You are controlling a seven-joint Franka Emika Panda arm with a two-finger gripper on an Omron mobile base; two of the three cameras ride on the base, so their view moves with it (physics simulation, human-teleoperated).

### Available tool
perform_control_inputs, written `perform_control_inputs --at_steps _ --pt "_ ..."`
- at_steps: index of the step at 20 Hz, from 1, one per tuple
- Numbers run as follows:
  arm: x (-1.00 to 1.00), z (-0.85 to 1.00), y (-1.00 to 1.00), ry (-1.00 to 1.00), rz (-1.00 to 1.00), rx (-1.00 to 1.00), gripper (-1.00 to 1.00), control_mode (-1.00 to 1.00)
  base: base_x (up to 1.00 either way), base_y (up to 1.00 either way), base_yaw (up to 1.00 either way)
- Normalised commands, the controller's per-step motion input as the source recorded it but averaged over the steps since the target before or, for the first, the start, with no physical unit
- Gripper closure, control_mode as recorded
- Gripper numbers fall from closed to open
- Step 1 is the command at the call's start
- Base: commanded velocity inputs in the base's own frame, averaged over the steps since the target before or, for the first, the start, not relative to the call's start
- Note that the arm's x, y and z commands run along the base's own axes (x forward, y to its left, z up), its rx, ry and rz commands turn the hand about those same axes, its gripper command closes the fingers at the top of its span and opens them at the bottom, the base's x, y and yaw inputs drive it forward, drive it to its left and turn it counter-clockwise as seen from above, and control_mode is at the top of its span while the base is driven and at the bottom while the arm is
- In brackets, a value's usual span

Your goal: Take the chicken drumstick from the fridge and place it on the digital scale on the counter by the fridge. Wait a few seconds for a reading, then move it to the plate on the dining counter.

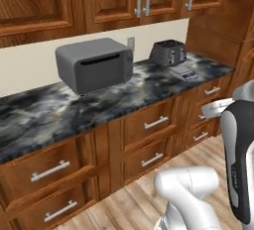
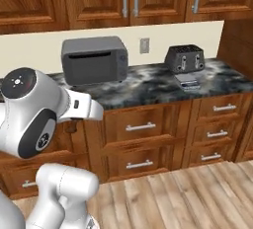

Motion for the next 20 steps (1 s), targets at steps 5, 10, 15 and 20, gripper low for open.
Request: perform_control_inputs --at_steps 5,10,15,20 --pt "0.00 0.00 0.00 0.00 0.00 0.00 1.00 1.00 1.00 -1.00 0.28" --pt "0.00 0.00 0.00 0.00 0.00 0.00 1.00 1.00 1.00 -1.00 0.34" --pt "0.00 0.00 0.00 0.00 0.00 0.00 1.00 1.00 0.91 -0.98 0.42" --pt "0.00 0.00 0.00 0.00 0.00 0.00 1.00 1.00 0.27 -0.93 0.25"
